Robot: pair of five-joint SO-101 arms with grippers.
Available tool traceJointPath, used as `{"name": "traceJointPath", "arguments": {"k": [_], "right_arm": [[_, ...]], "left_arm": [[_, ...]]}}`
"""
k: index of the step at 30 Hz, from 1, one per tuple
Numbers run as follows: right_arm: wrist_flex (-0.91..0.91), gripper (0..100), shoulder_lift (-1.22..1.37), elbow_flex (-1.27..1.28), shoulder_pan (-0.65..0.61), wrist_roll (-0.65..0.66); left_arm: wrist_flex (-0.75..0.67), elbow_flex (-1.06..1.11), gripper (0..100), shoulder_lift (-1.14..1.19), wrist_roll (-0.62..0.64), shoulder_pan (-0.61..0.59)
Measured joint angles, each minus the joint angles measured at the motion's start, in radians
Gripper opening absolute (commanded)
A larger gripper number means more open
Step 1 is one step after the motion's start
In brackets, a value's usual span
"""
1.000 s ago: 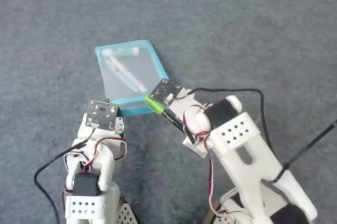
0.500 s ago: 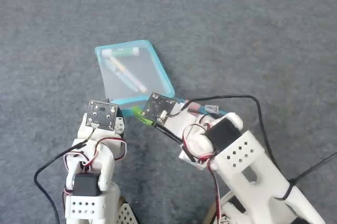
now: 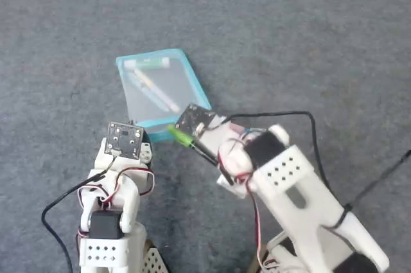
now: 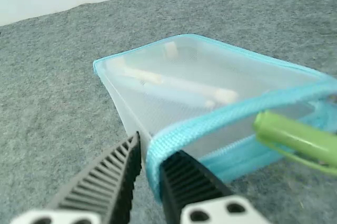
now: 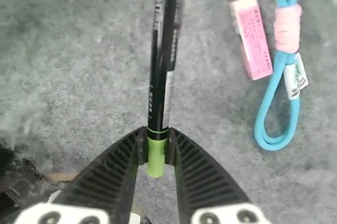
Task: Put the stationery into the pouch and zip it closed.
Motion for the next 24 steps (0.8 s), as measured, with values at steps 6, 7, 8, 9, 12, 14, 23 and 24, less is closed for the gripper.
{"name": "traceJointPath", "arguments": {"k": [6,7,8,9,12,14,23,24], "right_arm": [[0.000,0.7,0.106,-0.101,0.017,-0.003],[0.000,0.7,0.124,-0.126,0.017,-0.003],[0.000,0.7,0.147,-0.149,0.017,-0.008],[0.000,0.7,0.170,-0.173,0.017,-0.021],[0.000,0.7,0.255,-0.261,0.017,-0.054],[0.000,0.7,0.318,-0.333,0.017,-0.077],[0.069,0.9,0.626,-0.735,0.008,-0.206],[0.080,0.9,0.661,-0.784,-0.003,-0.218]], "left_arm": [[0.000,0.000,1,0.000,0.000,0.000],[0.000,0.000,1,0.000,0.000,0.000],[0.000,0.000,1,0.000,0.000,0.000],[0.000,0.000,1,0.000,0.000,0.000],[0.000,0.000,1,0.000,0.000,0.000],[0.000,0.000,1,0.000,0.000,0.000],[0.000,0.000,1,0.000,0.000,0.000],[0.000,0.000,1,0.000,0.000,0.000]]}}
